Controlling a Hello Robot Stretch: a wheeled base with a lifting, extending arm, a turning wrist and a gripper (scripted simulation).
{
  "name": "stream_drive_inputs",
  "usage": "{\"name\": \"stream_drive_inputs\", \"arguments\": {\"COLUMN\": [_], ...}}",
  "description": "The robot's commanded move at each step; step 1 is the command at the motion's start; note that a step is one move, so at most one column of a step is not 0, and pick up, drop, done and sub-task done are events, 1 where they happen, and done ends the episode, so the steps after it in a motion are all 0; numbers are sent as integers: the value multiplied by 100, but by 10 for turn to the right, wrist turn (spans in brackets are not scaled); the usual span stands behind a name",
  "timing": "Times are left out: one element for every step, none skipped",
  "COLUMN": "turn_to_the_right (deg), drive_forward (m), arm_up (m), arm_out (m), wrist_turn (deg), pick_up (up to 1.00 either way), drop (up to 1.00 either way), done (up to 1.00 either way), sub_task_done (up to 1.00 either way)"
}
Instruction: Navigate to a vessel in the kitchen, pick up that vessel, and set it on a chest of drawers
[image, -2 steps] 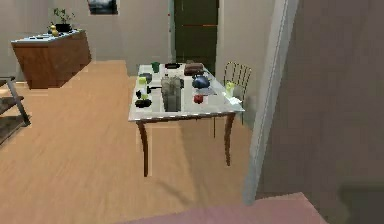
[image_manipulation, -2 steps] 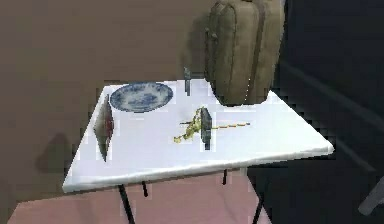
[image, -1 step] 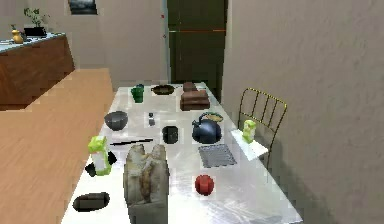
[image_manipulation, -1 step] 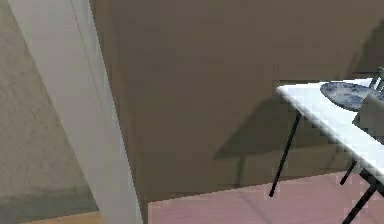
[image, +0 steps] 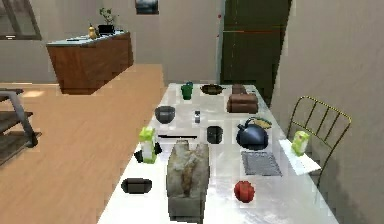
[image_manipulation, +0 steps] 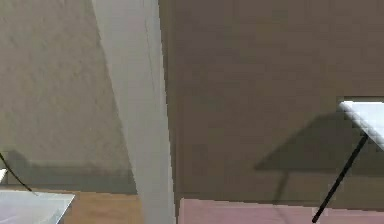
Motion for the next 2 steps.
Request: {"name": "stream_drive_inputs", "arguments": {"turn_to_the_right": [0,-450], "drive_forward": [15,0], "arm_up": [0,0], "arm_out": [0,0], "wrist_turn": [0,0], "pick_up": [0,0], "drop": [0,0], "done": [0,0], "sub_task_done": [0,0]}}
